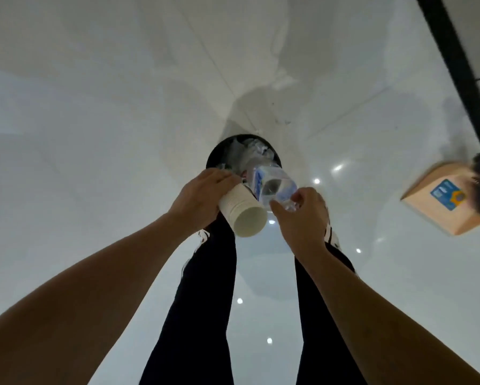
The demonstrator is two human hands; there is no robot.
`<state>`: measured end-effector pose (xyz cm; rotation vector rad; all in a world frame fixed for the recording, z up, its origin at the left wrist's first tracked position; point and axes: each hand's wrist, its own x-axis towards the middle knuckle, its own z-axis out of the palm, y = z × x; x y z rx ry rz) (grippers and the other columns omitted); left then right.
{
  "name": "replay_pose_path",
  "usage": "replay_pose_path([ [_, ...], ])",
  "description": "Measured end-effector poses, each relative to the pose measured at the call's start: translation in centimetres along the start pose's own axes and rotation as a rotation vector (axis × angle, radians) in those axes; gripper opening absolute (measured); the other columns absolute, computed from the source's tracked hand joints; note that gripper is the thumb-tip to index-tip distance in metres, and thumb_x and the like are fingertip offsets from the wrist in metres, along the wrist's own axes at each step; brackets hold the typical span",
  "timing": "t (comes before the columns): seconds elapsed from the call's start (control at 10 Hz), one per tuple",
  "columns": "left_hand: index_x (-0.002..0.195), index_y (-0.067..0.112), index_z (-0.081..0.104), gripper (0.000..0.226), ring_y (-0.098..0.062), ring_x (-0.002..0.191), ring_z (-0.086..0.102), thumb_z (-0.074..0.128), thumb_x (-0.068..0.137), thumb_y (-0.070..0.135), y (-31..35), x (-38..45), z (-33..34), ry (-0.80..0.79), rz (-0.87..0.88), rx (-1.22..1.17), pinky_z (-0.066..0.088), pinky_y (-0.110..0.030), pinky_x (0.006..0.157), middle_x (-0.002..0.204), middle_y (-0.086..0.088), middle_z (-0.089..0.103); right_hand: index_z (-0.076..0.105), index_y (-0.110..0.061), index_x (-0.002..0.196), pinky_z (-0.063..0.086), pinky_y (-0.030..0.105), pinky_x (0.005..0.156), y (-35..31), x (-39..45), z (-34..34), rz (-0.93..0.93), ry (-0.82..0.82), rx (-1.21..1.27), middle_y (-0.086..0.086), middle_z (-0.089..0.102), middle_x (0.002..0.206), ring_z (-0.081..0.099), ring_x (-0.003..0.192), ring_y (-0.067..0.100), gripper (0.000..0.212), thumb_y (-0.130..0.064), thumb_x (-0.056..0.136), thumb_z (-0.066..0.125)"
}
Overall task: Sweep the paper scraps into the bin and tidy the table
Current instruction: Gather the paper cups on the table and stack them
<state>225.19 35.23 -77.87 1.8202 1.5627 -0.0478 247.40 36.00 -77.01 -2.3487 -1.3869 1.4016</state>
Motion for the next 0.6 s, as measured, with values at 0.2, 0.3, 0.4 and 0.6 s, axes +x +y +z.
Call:
replay_pose_path([
  [0.2, 0.143, 0.015, 0.044, 0.078, -0.028, 0.142, 0.030, 0.078, 0.074, 0.004, -5.3, 6.1, 4.4, -0.131, 0.224, 0.125, 0.047, -0.049, 0.101, 0.151, -0.009, 0.038, 0.056, -0.019, 0.096, 0.047, 0.021, 0.071, 2.0, 2.3, 5.7, 0.138, 0.044, 0.156, 0.000, 0.063, 0.102, 0.060, 0.090, 0.014, 0.042, -0.040, 0.072, 0.084],
  [0.3, 0.151, 0.018, 0.030, 0.093, -0.031, 0.147, 0.019, 0.078, 0.073, 0.002, -5.8, 6.7, 4.9, -0.139, 0.072, 0.183, 0.036, -0.047, 0.109, 0.159, -0.008, 0.023, 0.054, -0.027, 0.094, 0.054, 0.033, 0.077, 2.0, 2.5, 6.9, 0.121, 0.021, 0.056, -0.011, 0.060, 0.094, 0.058, 0.085, 0.007, 0.036, -0.049, 0.076, 0.076],
  [0.4, 0.151, 0.019, 0.028, 0.089, -0.030, 0.148, 0.014, 0.070, 0.076, -0.003, -5.3, 5.6, 3.5, -0.137, -0.066, 0.182, 0.034, -0.045, 0.109, 0.161, -0.005, 0.016, 0.059, -0.025, 0.095, 0.055, 0.035, 0.073, 1.2, 1.9, 6.3, 0.094, -0.061, -0.060, -0.005, 0.065, 0.093, 0.063, 0.088, 0.016, 0.028, -0.046, 0.081, 0.070],
  [0.6, 0.145, 0.018, 0.037, 0.060, -0.029, 0.133, 0.040, 0.061, 0.090, 0.021, -1.7, 3.1, -2.5, -0.062, -0.183, 0.092, 0.042, -0.044, 0.104, 0.149, -0.007, 0.041, 0.062, -0.022, 0.118, 0.047, 0.026, 0.080, -2.6, 0.0, 2.1, -0.068, -0.132, -0.070, 0.000, 0.066, 0.115, 0.061, 0.103, 0.018, 0.042, -0.042, 0.083, 0.073],
])
